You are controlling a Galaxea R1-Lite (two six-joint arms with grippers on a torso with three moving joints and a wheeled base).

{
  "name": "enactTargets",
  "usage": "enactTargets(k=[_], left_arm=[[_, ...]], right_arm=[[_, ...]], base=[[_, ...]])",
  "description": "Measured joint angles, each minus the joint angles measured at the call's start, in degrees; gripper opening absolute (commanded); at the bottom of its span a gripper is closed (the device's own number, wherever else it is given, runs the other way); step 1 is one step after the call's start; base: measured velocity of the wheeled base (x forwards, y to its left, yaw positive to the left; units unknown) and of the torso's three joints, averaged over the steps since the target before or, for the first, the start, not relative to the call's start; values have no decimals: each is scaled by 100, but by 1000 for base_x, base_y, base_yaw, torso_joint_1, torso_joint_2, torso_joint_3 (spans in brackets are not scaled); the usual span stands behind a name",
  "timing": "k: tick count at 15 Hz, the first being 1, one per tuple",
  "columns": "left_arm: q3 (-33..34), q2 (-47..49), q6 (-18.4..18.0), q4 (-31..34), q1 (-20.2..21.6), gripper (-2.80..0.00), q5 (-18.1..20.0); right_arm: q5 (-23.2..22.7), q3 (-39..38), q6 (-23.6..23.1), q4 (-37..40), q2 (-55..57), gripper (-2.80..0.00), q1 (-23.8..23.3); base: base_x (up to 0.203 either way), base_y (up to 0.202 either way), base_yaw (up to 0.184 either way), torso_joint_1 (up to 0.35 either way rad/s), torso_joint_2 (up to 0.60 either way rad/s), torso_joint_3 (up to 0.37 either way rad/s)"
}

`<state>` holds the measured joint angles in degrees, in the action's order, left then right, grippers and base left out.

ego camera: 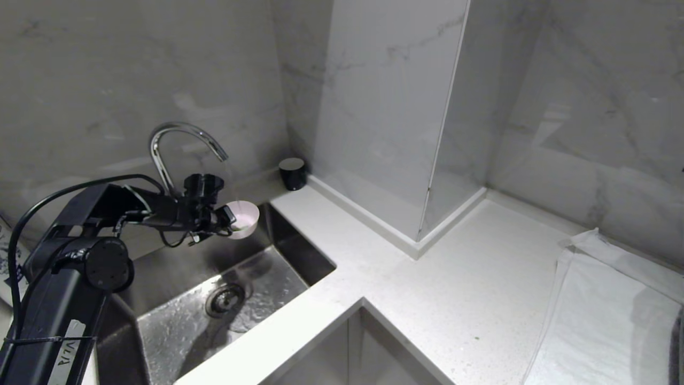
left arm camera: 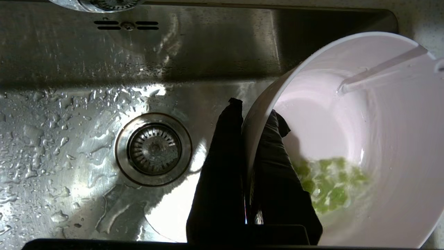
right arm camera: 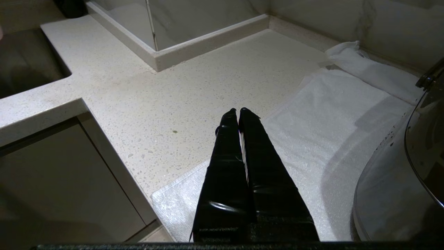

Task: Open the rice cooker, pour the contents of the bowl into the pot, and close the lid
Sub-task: Fill a bowl with water from the tap

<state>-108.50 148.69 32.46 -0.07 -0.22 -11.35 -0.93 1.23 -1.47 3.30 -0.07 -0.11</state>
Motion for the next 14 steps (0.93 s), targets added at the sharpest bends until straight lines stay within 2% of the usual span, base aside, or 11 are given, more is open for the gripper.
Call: enactTargets(k=[14], left_arm=[[21,-10,105,9,12,-280,10]], right_arm=[[-1,0,0,2,2,-280,0]], base=[[0,0,0,0,0,0]])
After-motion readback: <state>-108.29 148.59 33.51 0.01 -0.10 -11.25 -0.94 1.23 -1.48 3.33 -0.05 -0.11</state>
